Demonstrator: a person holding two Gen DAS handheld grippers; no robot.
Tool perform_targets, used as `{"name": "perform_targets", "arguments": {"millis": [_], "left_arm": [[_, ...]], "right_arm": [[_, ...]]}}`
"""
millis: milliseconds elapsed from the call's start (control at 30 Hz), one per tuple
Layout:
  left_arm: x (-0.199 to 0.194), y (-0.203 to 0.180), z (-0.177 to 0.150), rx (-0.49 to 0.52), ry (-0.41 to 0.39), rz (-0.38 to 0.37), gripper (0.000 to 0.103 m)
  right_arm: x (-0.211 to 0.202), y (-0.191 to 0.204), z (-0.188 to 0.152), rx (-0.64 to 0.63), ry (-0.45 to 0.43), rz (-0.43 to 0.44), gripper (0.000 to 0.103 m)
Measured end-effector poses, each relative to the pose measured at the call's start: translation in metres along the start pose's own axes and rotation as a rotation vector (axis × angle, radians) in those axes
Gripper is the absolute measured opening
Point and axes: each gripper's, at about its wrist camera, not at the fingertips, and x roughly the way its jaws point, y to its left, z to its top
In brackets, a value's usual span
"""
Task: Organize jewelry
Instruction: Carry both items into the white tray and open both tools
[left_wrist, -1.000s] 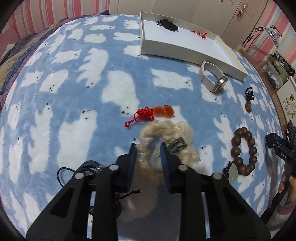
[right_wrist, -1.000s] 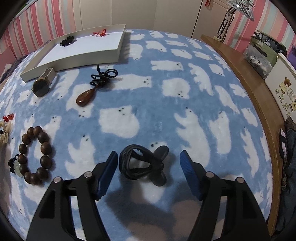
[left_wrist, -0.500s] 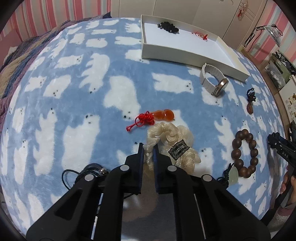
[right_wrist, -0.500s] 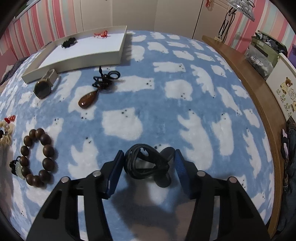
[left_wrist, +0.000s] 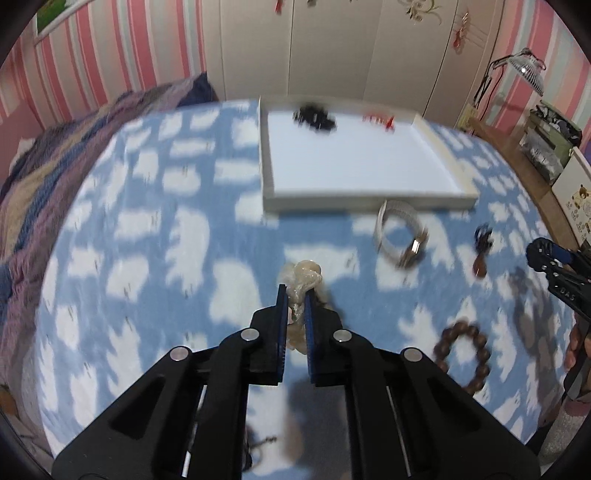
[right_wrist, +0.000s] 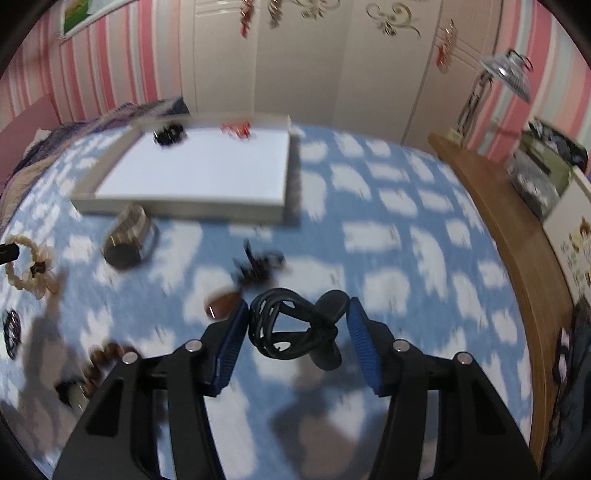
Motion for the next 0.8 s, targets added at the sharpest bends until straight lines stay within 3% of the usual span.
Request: {"name": "perform_targets", "arguments": {"millis": [300,500,800], "left_arm": [[-0.001,-0.033,0.101,0.003,-0.092,-0.059,0.006],[0.04,-0.049,0.16,-0.047,-0.067,-0.117,0.006],[0.116,-0.07,0.221,-0.078,-0.037,-0.198,0.006]], "right_arm": [[0.032,0.035,0.102,-0.016,-0.075,0.072,0.055],[0.08,0.054,0.157,0.034,-0.03,0.141,0.055],[0.159,0.043,0.197,0.108,0.027,0.109,0.055]]}}
